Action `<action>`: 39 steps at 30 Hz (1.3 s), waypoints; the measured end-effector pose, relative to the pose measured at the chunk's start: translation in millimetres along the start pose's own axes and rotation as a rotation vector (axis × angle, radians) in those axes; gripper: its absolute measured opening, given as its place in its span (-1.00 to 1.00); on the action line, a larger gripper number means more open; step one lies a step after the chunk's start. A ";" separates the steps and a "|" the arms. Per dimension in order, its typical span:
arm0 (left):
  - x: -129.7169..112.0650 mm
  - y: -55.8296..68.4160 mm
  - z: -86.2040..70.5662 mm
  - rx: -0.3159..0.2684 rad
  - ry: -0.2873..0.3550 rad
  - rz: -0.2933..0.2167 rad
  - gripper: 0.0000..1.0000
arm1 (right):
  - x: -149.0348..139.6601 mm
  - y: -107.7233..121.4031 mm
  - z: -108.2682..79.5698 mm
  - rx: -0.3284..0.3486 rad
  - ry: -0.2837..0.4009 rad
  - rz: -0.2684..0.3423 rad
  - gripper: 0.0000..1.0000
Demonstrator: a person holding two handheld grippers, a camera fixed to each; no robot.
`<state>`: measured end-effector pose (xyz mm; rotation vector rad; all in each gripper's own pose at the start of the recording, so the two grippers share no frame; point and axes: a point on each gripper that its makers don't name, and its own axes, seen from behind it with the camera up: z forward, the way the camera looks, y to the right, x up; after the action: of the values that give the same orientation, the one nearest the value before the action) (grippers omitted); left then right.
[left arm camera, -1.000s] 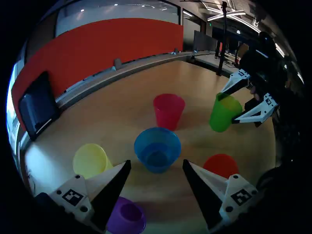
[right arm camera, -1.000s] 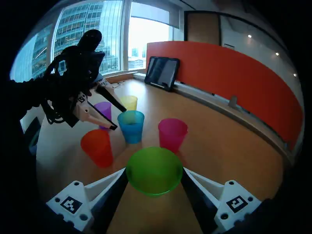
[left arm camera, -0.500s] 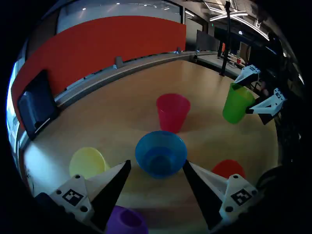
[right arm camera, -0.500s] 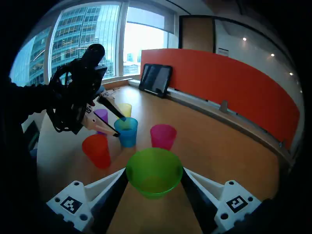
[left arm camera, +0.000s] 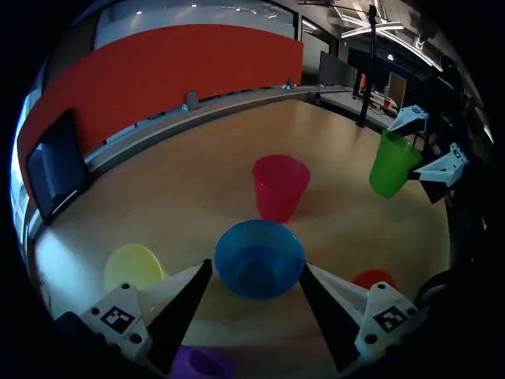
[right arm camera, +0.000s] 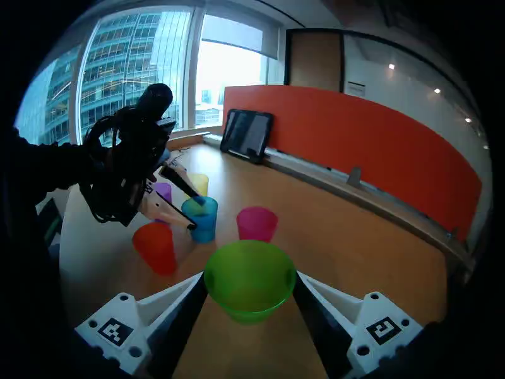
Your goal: Pour water
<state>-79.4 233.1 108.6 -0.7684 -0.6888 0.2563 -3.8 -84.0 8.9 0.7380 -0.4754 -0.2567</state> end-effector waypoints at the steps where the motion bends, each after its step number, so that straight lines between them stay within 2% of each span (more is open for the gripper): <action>1: 0.4 0.1 0.5 0.001 0.000 -0.001 0.97 | 0.3 0.1 -0.1 0.000 0.001 0.000 0.86; 6: 2.8 0.7 2.1 0.006 0.004 -0.014 0.96 | 1.2 -0.1 -0.2 0.000 0.002 0.000 0.86; 12: 3.0 2.7 2.2 0.005 0.013 -0.028 0.77 | 0.4 -0.3 0.9 -0.001 0.003 0.001 0.86; 24: 3.0 1.9 -1.3 0.011 0.019 -0.031 0.74 | 2.3 0.4 -2.0 -0.005 0.009 0.001 0.87; 30: 8.1 4.8 -10.5 0.017 0.046 -0.019 0.74 | 9.3 1.0 -5.6 -0.012 0.023 -0.002 0.86; 39: 29.2 9.9 -40.0 0.032 0.133 -0.014 0.74 | 22.6 -5.1 -10.6 -0.019 0.053 -0.012 0.86</action>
<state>-30.8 231.2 94.8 -0.7425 -0.5634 0.2010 20.8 -90.3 5.9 0.7276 -0.4181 -0.2524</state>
